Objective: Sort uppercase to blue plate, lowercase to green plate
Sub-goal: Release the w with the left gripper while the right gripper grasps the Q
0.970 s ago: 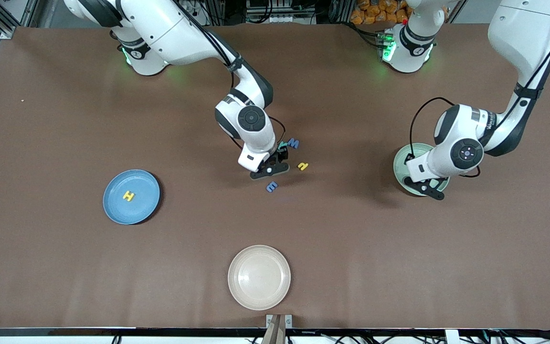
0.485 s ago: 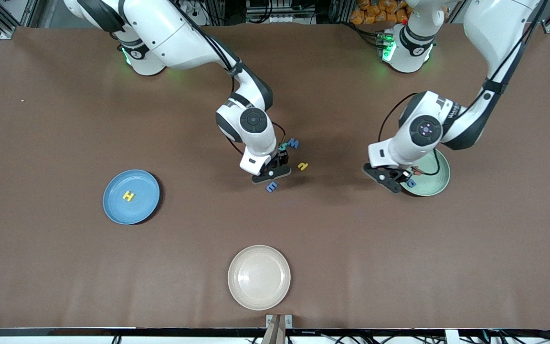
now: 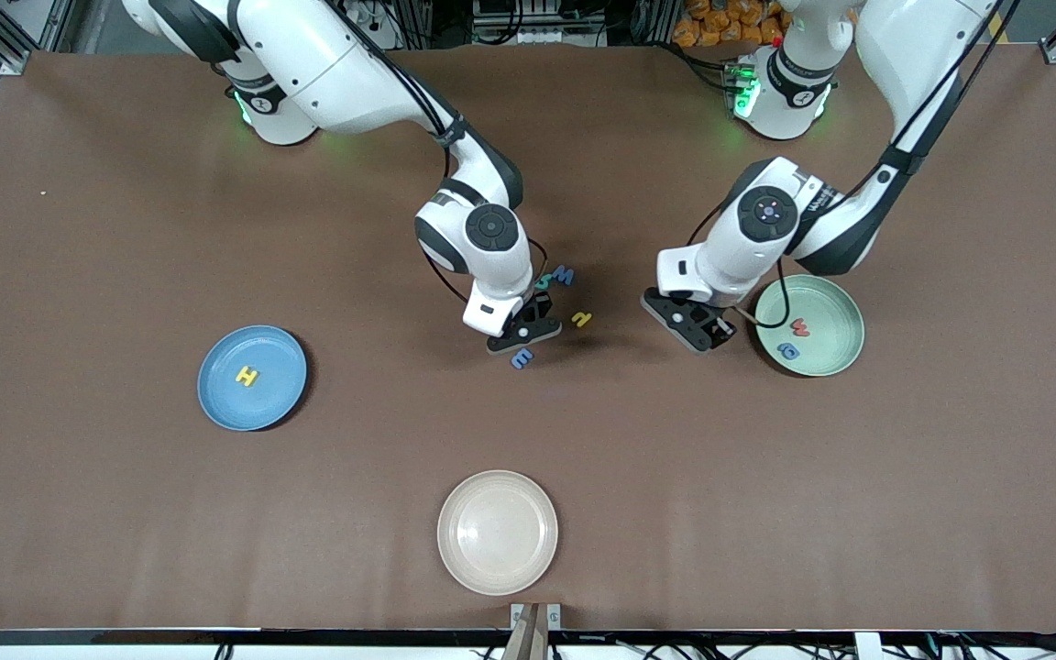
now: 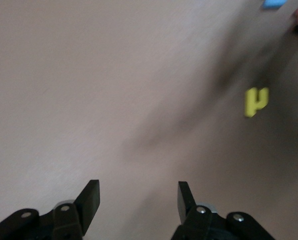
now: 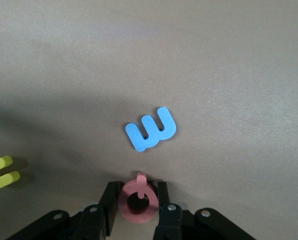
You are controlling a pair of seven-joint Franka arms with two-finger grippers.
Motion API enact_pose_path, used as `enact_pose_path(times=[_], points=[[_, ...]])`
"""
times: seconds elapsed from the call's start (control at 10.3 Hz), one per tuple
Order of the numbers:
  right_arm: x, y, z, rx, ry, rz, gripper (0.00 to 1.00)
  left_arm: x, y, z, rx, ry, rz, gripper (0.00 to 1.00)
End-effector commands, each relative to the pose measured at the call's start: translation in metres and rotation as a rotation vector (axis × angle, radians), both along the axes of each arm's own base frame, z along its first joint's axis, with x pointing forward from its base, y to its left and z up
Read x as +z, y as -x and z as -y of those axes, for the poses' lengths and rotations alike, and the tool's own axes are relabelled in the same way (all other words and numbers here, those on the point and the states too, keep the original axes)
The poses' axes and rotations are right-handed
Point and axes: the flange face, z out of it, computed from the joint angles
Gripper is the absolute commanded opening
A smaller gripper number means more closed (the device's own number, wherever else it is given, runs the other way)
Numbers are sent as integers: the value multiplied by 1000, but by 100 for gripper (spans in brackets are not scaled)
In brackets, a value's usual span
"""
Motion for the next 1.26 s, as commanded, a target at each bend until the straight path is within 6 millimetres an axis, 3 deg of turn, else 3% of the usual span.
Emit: enact_pose_path(times=[0.0, 0.19, 0.29, 0.39, 0.58, 0.78, 0.87, 0.97, 1.16], points=[[20, -13, 14, -20, 51, -13, 0, 4, 12, 36, 27, 53, 8, 73], [64, -36, 49, -42, 84, -34, 0, 8, 11, 46, 18, 64, 18, 76], [85, -51, 79, -45, 99, -47, 0, 9, 11, 48, 15, 70, 25, 76], [107, -66, 115, -36, 109, -68, 0, 10, 9, 48, 15, 75, 31, 76], [131, -97, 201, -30, 144, -169, 0, 4, 11, 58, 9, 115, 39, 76], [129, -120, 284, 22, 162, -247, 0, -7, 21, 78, 0, 152, 40, 77], [120, -127, 329, 45, 159, -288, 0, -14, 27, 86, -7, 150, 31, 78], [106, -127, 362, 86, 147, -320, 0, -16, 29, 94, -4, 145, 39, 78], [78, -127, 387, 73, 139, -362, 1, -34, 37, 99, 5, 116, 44, 81]])
